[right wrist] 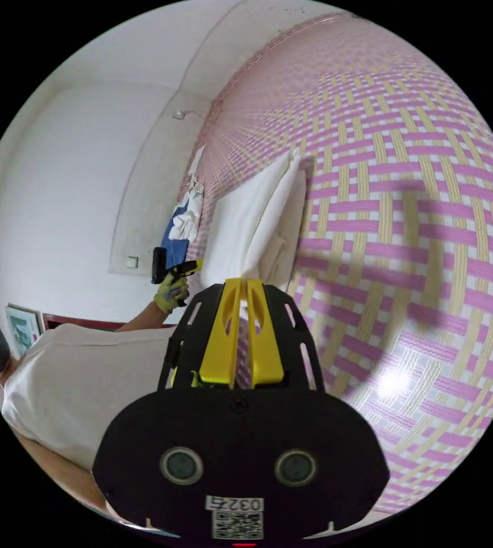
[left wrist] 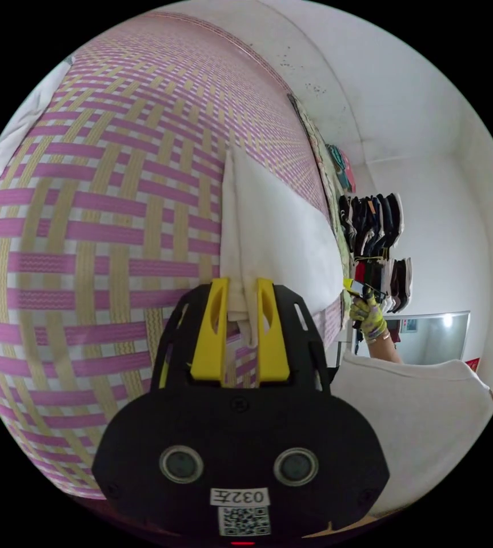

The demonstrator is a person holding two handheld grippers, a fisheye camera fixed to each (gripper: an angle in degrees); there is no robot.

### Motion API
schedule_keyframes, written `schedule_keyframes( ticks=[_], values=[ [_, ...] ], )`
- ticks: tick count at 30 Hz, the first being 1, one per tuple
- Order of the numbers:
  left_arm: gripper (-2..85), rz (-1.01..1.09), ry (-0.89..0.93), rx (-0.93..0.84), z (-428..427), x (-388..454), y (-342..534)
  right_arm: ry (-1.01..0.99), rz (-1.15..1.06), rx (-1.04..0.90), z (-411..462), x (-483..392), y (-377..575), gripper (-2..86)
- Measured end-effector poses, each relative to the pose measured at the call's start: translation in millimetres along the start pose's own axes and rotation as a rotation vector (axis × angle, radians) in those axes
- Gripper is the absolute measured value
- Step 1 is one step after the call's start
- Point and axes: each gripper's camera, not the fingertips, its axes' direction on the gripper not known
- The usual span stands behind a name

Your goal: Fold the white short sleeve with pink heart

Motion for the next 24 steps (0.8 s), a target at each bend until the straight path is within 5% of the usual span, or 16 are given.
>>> schedule_keyframes(
  ticks=[5,16,24],
  values=[
    [3.4,-0.004,0.014,-0.003,2,9,7,0.028,0.158,-0.115,26,49,26,3.7],
    [6.0,-0.036,-0.009,0.112,-20,22,22,-0.081,0.16,0.161,-3,49,82,13.2],
    [5.8,0.028,0.041,0.019,1,54,20,0.103,0.081,0.02,38,23,73,4.8]
  ],
)
